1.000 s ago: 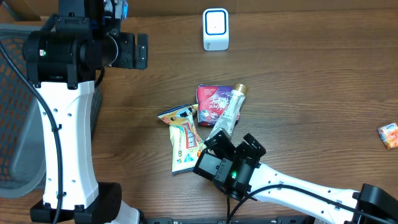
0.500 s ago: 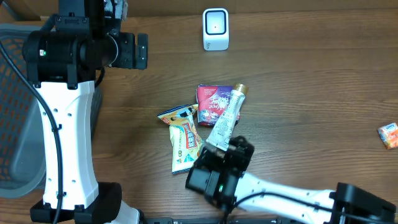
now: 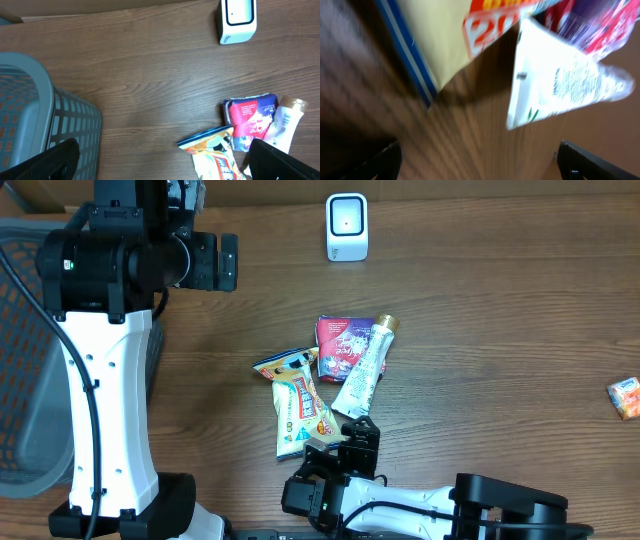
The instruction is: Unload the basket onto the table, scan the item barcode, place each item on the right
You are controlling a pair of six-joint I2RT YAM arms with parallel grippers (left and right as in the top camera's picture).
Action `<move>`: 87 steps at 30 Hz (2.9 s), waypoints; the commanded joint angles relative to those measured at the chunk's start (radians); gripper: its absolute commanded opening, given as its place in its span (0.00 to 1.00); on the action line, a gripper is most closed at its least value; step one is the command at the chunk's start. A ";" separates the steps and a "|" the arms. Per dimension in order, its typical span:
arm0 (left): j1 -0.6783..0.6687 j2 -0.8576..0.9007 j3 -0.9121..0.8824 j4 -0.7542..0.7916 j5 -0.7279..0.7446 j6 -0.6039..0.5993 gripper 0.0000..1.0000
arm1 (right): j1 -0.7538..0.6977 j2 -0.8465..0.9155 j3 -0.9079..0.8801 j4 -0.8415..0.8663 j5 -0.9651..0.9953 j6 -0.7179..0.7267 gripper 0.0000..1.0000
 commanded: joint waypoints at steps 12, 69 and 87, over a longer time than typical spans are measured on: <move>0.003 0.009 0.008 0.004 -0.005 0.013 1.00 | -0.171 0.024 -0.003 0.249 0.035 -0.324 0.98; 0.003 0.009 0.008 0.004 -0.005 0.013 0.99 | -0.114 -0.066 0.041 -0.104 -0.133 0.328 0.80; 0.003 0.009 0.008 0.004 -0.005 0.013 1.00 | -0.152 0.024 -0.070 0.217 -0.006 -0.182 0.55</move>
